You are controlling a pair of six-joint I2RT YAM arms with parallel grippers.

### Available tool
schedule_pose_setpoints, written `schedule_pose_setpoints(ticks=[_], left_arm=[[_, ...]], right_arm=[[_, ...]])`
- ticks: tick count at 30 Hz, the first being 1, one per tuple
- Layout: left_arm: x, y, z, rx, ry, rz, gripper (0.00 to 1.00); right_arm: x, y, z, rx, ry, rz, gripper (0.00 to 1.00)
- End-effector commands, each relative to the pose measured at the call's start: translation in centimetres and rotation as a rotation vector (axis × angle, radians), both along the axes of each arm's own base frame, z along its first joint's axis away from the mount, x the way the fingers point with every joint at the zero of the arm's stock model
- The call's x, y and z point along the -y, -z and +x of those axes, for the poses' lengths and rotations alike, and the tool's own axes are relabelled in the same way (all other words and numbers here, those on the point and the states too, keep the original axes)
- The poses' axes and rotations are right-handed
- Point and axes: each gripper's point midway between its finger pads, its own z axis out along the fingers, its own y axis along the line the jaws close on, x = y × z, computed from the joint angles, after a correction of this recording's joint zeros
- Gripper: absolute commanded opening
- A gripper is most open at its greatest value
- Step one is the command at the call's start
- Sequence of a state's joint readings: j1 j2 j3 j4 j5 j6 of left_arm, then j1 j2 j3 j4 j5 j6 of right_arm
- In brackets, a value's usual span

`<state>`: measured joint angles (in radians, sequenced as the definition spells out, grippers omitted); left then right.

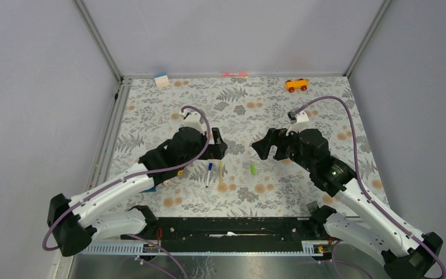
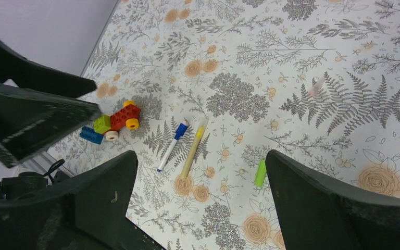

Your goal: Insert the pens into the pen caps

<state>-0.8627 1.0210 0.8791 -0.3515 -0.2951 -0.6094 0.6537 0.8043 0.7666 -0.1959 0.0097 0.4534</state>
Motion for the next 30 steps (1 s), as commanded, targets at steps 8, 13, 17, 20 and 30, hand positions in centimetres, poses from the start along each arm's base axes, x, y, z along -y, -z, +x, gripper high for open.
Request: schedule_pose_setpoints(ticks=[8, 13, 17, 20, 30], left_arm=[[-9.7, -4.0, -1.1, 0.202, -0.263, 0.054, 0.99], [-12.8, -4.1, -2.3, 0.201, -0.329, 0.096, 0.99], [-14.5, -4.1, -3.4, 0.168, -0.378, 0.090, 0.99], [-15.0, -3.7, -4.2, 0.137, -0.374, 0.089, 0.99], [-16.3, -3.2, -5.3, 0.144, -0.395, 0.040, 0.99]], right_arm=[[1.5, -1.4, 0.3, 0.088, 0.075, 0.045, 1.00], [2.0, -1.2, 0.1, 0.099, 0.094, 0.044, 1.00], [2.1, -0.8, 0.0, 0.096, 0.096, 0.041, 1.00], [2.1, -0.7, -0.1, 0.090, 0.096, 0.046, 1.00], [1.9, -1.6, -1.0, 0.105, 0.062, 0.093, 1.00]])
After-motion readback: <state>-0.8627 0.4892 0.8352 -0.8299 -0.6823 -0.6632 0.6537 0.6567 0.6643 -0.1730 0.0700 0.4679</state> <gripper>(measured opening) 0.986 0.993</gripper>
